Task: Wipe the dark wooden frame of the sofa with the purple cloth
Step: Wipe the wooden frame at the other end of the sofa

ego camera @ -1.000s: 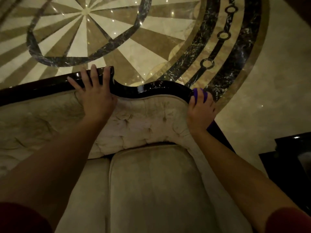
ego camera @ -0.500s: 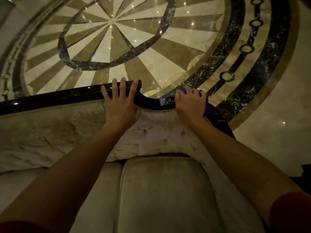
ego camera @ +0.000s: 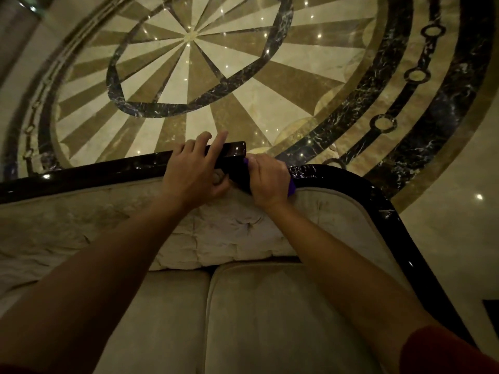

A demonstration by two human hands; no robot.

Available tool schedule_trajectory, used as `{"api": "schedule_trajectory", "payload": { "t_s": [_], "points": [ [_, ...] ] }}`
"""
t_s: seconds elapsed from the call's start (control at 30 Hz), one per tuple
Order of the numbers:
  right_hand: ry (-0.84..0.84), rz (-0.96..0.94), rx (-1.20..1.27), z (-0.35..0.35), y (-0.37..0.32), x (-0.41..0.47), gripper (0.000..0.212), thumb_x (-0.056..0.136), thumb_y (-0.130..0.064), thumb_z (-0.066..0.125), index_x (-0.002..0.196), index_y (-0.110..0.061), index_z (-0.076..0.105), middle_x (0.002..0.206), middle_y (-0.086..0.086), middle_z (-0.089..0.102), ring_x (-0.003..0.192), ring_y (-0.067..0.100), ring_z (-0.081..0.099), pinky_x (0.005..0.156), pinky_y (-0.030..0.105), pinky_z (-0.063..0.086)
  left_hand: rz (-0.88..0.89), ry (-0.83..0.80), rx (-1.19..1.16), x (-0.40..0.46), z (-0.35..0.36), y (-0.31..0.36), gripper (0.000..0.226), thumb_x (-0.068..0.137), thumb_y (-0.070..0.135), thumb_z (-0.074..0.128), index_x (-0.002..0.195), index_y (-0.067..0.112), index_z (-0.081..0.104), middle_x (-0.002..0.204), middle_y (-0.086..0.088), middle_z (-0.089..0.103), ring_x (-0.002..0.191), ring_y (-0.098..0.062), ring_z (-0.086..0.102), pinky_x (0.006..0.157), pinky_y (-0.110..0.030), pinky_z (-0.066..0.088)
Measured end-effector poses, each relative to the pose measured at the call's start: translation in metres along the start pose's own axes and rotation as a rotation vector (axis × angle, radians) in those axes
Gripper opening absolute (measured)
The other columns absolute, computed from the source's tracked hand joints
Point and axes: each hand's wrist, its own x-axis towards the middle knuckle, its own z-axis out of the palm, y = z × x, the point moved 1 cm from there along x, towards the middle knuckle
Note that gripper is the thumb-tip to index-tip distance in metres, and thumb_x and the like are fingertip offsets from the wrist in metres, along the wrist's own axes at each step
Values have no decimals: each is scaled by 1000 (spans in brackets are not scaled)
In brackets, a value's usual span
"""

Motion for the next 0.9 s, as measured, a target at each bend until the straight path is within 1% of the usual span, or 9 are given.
{"api": "schedule_trajectory", "payload": {
  "t_s": [0.07,0.17,0.3,0.43,0.5,0.6,0.7,0.8,0.9],
  "points": [
    [80,111,246,3,-10,-1,45,106,-33,35,100,-19,77,90,0,75,82,24,67,78,40,45,9,19,10,0,2,-1,95,81,66,44,157,12,29,138,-24,54,111,-44,62,88,-52,52],
    [40,380,632,2,-26,3,35,102,-39,41,95,-33,75,90,-12,72,91,18,69,82,39,52,23,31,24,0,3,-1,95,81,67,44,156,11,29,140,-26,54,110,-45,63,87,-52,52],
    [36,601,1052,-9,-48,15,39,95,-42,46,75,-45,80,78,-22,75,75,-7,67,69,14,51,24,41,14,0,1,0,98,81,71,46,156,11,27,144,-25,53,112,-44,64,91,-51,53],
    [55,597,1308,-21,-55,31,43,97,-41,42,90,-31,83,99,-4,80,94,12,73,77,26,58,46,90,13,0,3,-1,101,83,72,46,158,8,26,148,-23,51,117,-41,62,95,-48,53],
    [79,584,1307,-19,-54,32,45,99,-40,39,93,-30,83,102,-2,80,97,15,73,79,25,58,60,124,12,-1,5,-1,101,84,72,47,158,7,27,150,-22,50,119,-38,60,96,-46,53],
    [64,518,961,-6,-49,18,44,102,-43,38,87,-36,78,85,-11,76,80,4,68,69,19,52,60,143,15,-1,8,-1,99,84,70,47,158,6,30,151,-21,49,119,-35,56,98,-46,51],
    [-34,251,334,0,-28,6,44,110,-39,35,102,-18,73,94,1,71,85,20,65,70,34,46,50,121,21,-1,8,-2,97,83,64,51,158,7,29,151,-21,49,119,-38,58,99,-47,49],
    [-218,13,-224,-15,-3,6,45,112,-40,33,104,-15,70,99,8,69,93,29,63,86,41,45,39,90,20,-2,5,0,95,82,62,52,158,10,31,150,-20,49,118,-40,59,99,-48,49],
    [-308,-87,-575,-44,27,7,41,107,-46,37,112,-22,70,115,7,68,110,28,60,103,47,40,32,116,13,-2,5,2,88,83,61,51,155,13,37,146,-18,53,116,-38,60,96,-49,49]
  ]
}}
